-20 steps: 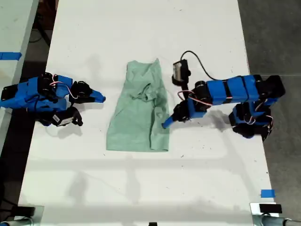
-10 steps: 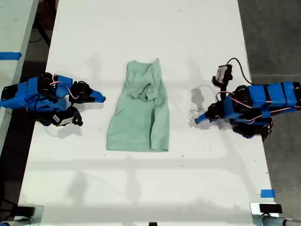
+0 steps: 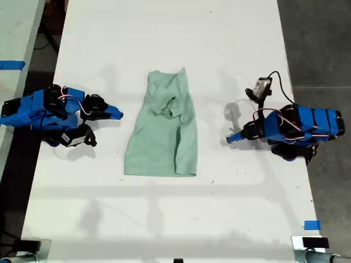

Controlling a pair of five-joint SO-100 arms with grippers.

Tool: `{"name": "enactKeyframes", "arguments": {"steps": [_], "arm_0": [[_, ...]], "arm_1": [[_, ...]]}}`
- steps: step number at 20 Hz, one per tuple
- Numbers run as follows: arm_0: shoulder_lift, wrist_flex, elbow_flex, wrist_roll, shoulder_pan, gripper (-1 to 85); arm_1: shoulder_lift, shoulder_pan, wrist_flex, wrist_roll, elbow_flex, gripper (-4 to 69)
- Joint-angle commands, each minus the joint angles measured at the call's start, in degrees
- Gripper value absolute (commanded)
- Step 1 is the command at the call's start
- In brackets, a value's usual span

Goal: Fold t shirt

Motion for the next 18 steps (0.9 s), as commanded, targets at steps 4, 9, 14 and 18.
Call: {"name": "enactKeyframes", "arguments": {"steps": [4, 9, 14, 18], "arm_0": [[0.53, 0.0, 1.14, -0.7, 0.62, -0.1], [0.53, 0.0, 1.14, -0.7, 0.35, -0.1], [0.53, 0.0, 1.14, -0.7, -0.18, -0.1], [0.53, 0.0, 1.14, -0.7, -0.18, -0.1]], "arm_1": [[0.79, 0.88, -0.7, -2.99, 1.85, 15.3], [0.79, 0.97, -0.26, -3.25, 1.41, 15.4], [0.79, -0.35, -0.18, -2.37, 1.67, 7.8], [0.79, 0.79, -0.44, -2.64, 2.2, 6.9]]}}
